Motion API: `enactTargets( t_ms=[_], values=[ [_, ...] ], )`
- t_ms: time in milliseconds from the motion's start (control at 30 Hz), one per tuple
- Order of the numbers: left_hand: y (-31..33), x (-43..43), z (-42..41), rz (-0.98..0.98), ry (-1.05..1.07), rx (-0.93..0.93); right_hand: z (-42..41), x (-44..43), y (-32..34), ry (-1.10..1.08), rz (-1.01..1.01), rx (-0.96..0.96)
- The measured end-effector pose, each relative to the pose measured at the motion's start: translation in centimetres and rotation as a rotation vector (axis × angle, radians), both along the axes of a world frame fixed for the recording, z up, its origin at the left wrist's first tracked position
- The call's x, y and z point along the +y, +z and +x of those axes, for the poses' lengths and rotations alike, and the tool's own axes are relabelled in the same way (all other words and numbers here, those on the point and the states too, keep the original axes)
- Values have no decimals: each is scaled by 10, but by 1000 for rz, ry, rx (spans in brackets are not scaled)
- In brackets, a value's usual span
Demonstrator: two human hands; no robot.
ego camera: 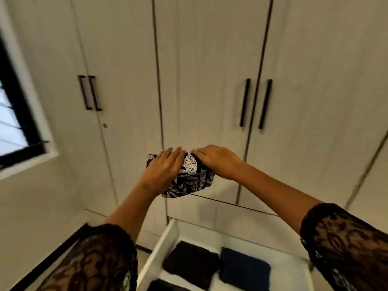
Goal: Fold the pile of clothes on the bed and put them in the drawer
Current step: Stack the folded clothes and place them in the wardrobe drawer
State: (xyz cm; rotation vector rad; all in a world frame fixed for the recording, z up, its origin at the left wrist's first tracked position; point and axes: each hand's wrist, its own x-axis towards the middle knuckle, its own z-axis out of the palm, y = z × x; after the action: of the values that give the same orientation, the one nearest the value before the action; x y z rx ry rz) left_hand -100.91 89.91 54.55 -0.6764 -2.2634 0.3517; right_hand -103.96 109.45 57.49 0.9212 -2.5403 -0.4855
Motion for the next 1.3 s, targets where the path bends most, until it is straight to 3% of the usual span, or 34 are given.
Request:
enactTargets(
  t_ms=[333, 633, 867, 1133, 1300],
  values=[
    [-69, 162, -48, -59, -421, -147, 29, 159, -83, -426, -70, -194],
    [-188, 218, -43, -134, -684, -316, 88, 194, -199, -682, -234, -437],
    [-276, 265, -53, -314, -898, -495, 124, 200, -319, -992, -630, -715],
    [-448, 349, -60, -550, -957, -618, 145, 235, -472, -1297, -947, -885],
    [-534, 389, -49, -571, -896, -679, 152, 259, -548, -1452, -1037, -823]
  ],
)
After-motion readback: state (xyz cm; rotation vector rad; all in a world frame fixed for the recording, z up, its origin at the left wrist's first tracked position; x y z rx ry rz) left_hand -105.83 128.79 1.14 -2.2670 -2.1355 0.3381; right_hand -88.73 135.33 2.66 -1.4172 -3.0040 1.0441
